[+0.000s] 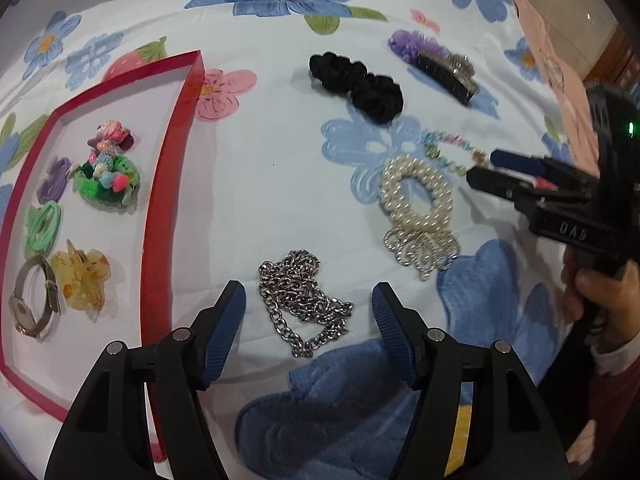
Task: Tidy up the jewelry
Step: 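Grasp the silver chain with the left tool while the right tool grasps the crystal bead bracelet, then carry the chain with the left tool while the right tool carries the bead bracelet into the tray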
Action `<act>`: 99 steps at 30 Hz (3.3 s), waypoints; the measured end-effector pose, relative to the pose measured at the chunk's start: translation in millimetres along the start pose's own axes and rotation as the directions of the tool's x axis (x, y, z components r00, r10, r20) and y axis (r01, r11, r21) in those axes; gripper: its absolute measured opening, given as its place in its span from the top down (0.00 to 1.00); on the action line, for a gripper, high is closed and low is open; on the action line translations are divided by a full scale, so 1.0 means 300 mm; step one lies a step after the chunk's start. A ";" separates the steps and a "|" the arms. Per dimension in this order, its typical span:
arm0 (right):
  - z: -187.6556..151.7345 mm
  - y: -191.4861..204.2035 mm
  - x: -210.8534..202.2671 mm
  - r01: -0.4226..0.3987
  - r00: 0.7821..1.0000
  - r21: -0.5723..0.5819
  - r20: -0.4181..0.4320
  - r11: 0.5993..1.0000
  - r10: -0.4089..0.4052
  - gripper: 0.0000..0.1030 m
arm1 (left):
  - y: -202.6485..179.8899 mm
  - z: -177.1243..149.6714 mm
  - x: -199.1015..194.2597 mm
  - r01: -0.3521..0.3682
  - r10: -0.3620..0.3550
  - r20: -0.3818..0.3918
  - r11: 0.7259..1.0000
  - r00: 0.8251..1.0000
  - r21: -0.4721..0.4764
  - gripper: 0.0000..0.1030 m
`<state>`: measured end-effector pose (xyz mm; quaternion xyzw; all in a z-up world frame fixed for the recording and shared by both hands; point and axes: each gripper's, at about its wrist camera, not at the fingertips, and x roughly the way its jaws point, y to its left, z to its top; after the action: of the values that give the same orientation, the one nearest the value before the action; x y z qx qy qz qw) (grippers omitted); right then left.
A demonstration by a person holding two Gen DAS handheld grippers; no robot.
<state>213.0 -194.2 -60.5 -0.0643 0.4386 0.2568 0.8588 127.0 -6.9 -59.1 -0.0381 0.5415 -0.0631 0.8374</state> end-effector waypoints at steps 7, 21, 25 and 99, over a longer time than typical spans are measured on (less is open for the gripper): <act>0.018 0.002 0.061 0.040 0.999 -0.013 -0.024 0.999 -0.040 0.31 | 0.004 -0.006 0.005 -0.024 0.024 0.016 0.999 1.000 0.032 0.52; 0.012 -0.004 0.028 0.058 0.998 0.048 0.002 0.997 -0.059 0.93 | 0.056 0.000 -0.027 0.051 -0.051 0.049 0.999 0.998 0.002 0.91; -0.002 0.016 -0.022 0.010 0.999 0.085 0.039 0.996 -0.013 0.93 | 0.059 -0.007 -0.061 0.085 -0.083 0.072 0.996 0.994 -0.019 0.91; 0.075 0.832 0.057 -0.396 0.918 -0.126 -0.022 0.909 0.397 0.93 | 0.684 -0.273 -0.374 0.040 0.072 0.256 0.912 0.964 -0.408 0.91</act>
<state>113.2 34.6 -31.5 -0.0283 0.4232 0.4535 0.7839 19.9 213.0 -18.7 -0.2162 0.4260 0.0642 0.8762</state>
